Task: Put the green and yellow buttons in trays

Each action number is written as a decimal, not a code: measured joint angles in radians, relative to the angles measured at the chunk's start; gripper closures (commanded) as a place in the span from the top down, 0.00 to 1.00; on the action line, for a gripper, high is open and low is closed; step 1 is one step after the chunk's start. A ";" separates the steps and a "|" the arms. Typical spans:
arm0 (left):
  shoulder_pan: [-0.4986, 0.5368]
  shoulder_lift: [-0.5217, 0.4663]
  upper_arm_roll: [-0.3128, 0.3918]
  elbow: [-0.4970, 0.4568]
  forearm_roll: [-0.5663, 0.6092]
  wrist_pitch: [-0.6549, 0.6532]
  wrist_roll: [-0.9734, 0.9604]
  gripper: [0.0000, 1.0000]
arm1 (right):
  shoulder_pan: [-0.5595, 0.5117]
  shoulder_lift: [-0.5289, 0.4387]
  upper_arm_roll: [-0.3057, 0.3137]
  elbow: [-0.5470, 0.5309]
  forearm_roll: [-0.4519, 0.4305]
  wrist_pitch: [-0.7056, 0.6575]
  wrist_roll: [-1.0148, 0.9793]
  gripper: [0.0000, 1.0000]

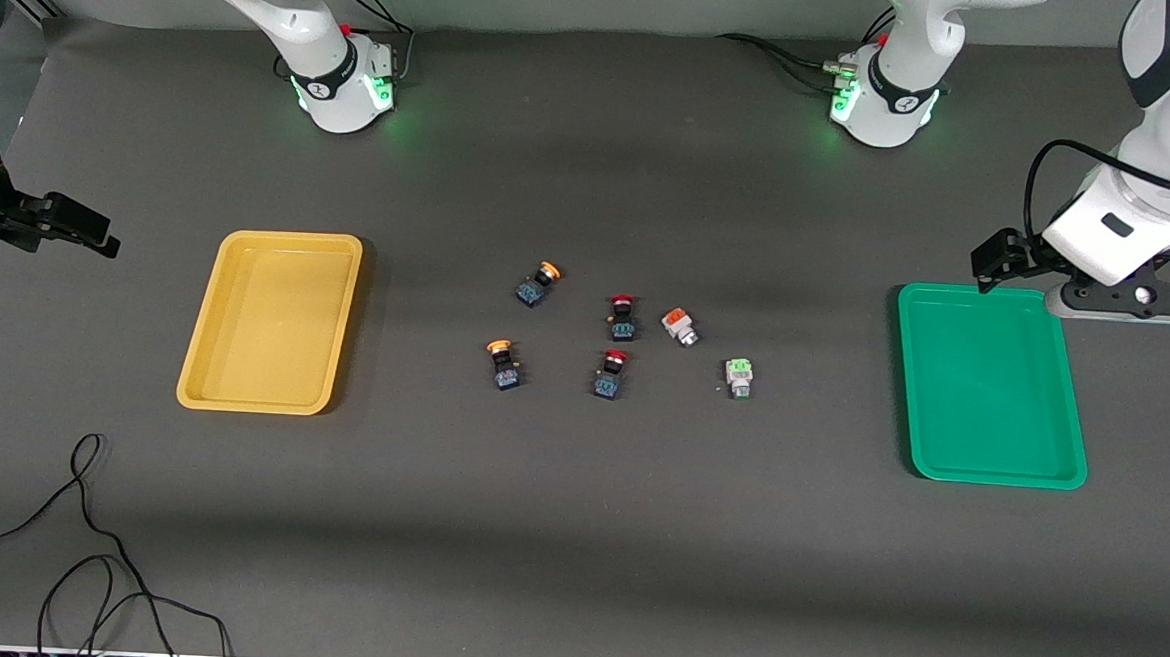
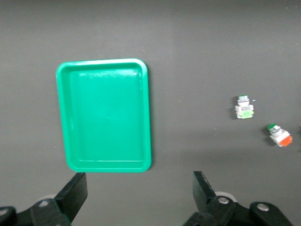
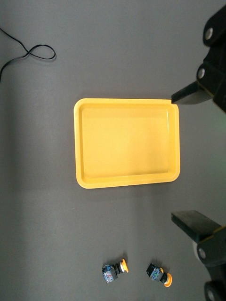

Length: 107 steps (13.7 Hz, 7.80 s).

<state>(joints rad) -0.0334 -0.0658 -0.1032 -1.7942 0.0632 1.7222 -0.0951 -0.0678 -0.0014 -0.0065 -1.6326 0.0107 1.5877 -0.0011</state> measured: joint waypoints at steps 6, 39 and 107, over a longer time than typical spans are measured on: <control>0.000 0.002 0.001 0.001 -0.013 0.000 0.000 1.00 | 0.000 0.000 0.000 0.000 0.000 0.000 0.000 1.00; -0.059 0.144 -0.172 -0.004 -0.044 0.059 -0.293 1.00 | 0.860 0.374 0.001 -0.496 -0.006 0.959 1.338 1.00; 0.544 0.571 -0.121 -0.241 0.160 0.701 0.328 1.00 | 1.062 0.586 -0.631 0.164 0.368 0.239 0.139 1.00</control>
<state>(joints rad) 0.5107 0.5050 -0.2243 -2.0357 0.2236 2.4235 0.2327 0.9941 0.5842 -0.6380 -1.4684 0.3790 1.8270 0.1377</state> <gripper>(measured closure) 0.542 0.000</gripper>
